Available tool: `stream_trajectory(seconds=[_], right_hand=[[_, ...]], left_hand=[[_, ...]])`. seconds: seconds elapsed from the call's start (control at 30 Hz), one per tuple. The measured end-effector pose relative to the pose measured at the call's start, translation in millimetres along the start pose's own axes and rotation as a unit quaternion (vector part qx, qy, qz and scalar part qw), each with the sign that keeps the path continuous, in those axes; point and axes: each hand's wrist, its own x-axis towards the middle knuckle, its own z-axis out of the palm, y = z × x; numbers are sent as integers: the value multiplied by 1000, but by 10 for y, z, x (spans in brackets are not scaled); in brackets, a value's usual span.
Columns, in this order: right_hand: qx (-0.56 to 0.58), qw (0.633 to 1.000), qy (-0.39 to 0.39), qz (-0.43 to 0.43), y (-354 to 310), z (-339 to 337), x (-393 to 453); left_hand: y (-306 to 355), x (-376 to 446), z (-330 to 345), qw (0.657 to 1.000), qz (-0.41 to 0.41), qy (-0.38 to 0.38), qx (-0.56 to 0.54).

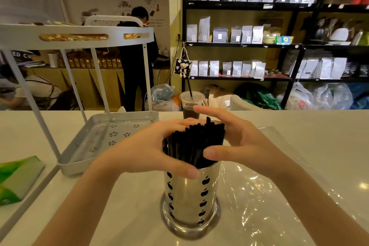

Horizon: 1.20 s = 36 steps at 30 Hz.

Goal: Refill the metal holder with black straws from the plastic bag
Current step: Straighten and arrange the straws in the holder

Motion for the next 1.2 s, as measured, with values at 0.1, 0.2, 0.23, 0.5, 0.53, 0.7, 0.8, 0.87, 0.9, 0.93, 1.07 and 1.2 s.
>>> stream_trajectory(seconds=[0.1,0.2,0.23,0.5,0.53,0.7,0.8,0.87,0.9,0.93,1.07,1.2], right_hand=[[2,1000,-2,4,-20,-42,-42],[-10,1000,11,5,-16,-66,-91],[-6,1000,17,6,-10,-69,-107],[5,997,74,5,23,-56,-181],[9,997,80,6,26,-54,-185],[12,996,93,-4,6,-49,-167],[0,994,110,-16,-20,-47,-141],[-6,993,118,-25,-36,-51,-118],[-4,992,122,-29,-44,-54,-109],[-2,992,124,-33,-49,-55,-101],[-14,994,106,-37,-43,-54,-92],[-22,995,83,-41,-44,-62,-110]], left_hand=[[27,-87,-67,999,1,-1,37],[52,-142,-104,999,-8,12,37],[49,-146,-113,999,-16,28,38],[59,-154,-113,995,8,95,9],[64,-147,-103,994,11,105,0],[91,-115,-45,985,31,152,-71],[69,-63,-4,978,27,187,-84],[57,-24,28,973,24,210,-95],[53,-7,42,970,22,219,-104],[50,8,52,968,19,224,-111],[51,35,79,970,6,215,-114],[81,31,93,969,12,214,-126]])
